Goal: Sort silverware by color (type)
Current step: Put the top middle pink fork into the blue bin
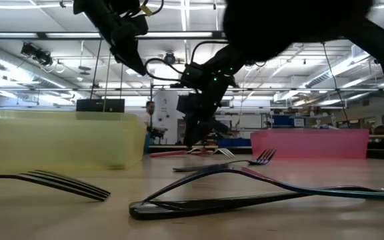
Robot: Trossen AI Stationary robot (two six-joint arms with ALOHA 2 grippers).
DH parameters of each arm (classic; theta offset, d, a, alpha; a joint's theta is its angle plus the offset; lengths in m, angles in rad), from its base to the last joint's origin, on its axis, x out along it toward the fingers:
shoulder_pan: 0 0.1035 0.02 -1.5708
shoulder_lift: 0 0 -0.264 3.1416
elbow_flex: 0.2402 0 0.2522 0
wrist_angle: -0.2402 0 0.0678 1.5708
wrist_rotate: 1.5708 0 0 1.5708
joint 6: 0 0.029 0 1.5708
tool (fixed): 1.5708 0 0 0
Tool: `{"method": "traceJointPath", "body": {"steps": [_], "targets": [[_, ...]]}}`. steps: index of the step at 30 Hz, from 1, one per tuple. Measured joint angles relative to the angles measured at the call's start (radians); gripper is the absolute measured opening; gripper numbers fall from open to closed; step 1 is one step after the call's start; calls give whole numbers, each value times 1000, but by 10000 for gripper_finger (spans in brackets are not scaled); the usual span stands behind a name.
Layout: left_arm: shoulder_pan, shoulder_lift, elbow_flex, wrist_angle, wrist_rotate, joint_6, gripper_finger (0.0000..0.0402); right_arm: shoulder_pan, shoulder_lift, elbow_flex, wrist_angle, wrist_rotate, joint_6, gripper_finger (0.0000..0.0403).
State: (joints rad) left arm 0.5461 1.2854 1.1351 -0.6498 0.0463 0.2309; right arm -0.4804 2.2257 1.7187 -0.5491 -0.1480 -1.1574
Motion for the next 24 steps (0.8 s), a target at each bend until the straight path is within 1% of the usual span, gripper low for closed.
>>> {"method": "traceJointPath", "body": {"steps": [4, 11, 24], "targets": [[0, 0, 0, 0, 0, -3, 78, 1, 0, 0, -29, -27, 14, 84], [0, 0, 0, 3, 0, -3, 78, 1, 16, -1, -12, -6, 44, 84], [0, 0, 0, 3, 0, -3, 78, -8, 14, 0, -7, -22, 82, 84]]}}
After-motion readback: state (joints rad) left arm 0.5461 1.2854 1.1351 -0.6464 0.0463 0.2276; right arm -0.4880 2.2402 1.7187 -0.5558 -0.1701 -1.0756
